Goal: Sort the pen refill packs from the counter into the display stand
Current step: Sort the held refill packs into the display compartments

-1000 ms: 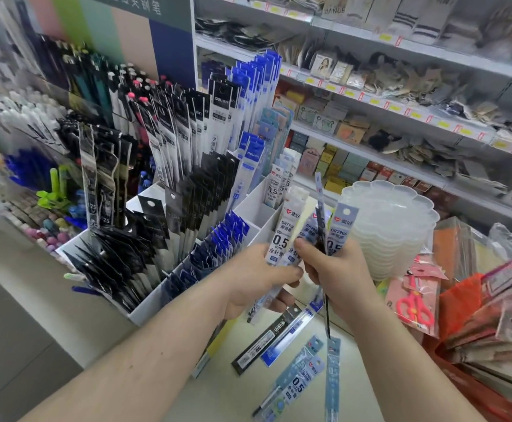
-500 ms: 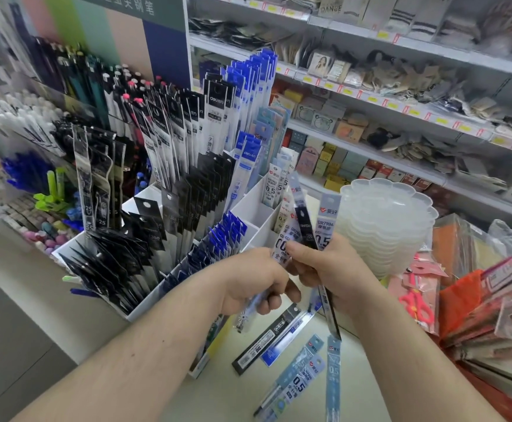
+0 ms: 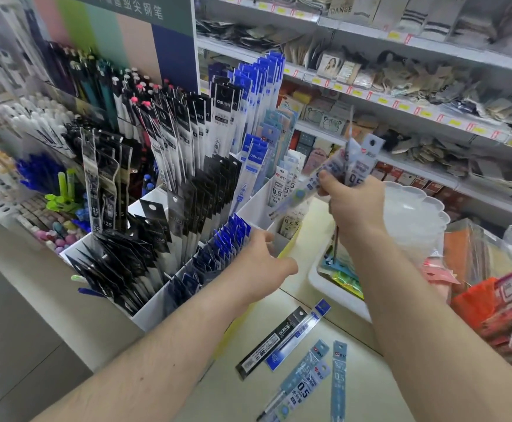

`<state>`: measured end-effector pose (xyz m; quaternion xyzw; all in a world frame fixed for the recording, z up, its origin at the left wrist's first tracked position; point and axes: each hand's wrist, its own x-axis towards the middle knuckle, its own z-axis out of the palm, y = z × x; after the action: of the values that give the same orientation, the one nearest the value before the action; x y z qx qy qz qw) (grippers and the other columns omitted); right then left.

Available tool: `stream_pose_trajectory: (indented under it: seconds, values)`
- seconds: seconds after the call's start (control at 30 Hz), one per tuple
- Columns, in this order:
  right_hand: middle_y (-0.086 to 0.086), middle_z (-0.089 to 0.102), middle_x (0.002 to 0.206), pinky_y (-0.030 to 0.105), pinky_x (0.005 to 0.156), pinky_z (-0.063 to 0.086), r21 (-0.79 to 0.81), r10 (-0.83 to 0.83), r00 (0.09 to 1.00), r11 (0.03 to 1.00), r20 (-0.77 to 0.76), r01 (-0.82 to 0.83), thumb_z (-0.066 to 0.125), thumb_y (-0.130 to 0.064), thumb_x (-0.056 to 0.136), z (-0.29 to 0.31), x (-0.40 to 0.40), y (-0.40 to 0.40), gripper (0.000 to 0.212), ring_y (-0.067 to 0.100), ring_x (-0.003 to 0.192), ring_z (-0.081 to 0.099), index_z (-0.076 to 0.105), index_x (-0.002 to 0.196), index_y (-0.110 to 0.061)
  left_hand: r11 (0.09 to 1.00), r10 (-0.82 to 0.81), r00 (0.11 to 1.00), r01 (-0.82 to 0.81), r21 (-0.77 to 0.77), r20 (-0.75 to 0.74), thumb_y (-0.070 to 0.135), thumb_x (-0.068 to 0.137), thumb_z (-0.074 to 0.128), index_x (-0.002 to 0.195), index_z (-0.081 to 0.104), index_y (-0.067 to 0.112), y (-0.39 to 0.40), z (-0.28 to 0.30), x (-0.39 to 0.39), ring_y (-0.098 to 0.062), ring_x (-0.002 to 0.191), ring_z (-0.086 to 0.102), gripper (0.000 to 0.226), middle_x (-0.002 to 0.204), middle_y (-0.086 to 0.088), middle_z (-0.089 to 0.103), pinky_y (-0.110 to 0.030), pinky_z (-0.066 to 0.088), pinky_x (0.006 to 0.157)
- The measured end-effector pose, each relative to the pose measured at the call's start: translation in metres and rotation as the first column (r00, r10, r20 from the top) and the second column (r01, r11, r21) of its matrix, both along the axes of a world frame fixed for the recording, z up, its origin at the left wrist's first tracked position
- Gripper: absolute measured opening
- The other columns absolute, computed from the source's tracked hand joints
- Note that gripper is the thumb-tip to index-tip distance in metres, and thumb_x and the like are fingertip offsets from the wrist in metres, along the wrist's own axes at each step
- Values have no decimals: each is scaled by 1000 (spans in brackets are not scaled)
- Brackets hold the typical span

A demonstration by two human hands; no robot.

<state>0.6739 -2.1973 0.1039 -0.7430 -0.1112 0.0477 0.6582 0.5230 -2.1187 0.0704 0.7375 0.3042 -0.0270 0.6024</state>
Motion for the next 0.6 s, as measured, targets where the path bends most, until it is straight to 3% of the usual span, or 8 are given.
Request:
stream_pose_trajectory:
  seconds: [0.1,0.2,0.33,0.4,0.6]
  values:
    - [1,66,68,37,67,53,-77,-14,995,997,96,21,75,-17,85,-15,4,22,19,18,65,60,67,68,-22,1000,7,1000,-7,24,15,24,87,66,140,39,25,-2,2,-2,-13,118,52,60,130,9,51,-36,44,101]
    - [12,69,72,39,66,51,-195,46,992,981,120,-22,74,-25,86,-31,5,38,17,23,67,59,69,71,-17,1000,9,1000,-10,18,18,20,88,65,138,42,24,-3,2,-4,-10,116,53,55,128,9,54,-29,43,94]
    - [15,71,82,41,68,51,-446,161,986,886,45,-124,71,-29,85,-54,2,52,17,34,80,66,72,83,-12,1000,4,1000,-4,24,9,20,87,65,138,44,22,-4,0,-6,-10,117,55,55,129,7,56,-29,44,98]
    - [16,72,88,41,70,53,-498,170,985,853,-14,-154,70,-28,84,-61,3,55,17,36,86,67,73,88,-12,999,-14,1000,14,30,3,21,87,65,138,43,23,-4,0,-7,-10,118,54,56,131,7,56,-30,44,100]
    - [3,63,63,32,55,43,-427,66,997,902,-26,-71,72,-34,83,-47,-7,35,22,21,59,55,66,67,-20,999,-11,1000,10,34,29,21,88,65,137,44,25,-3,-2,-9,-8,122,52,53,132,9,55,-32,43,103]
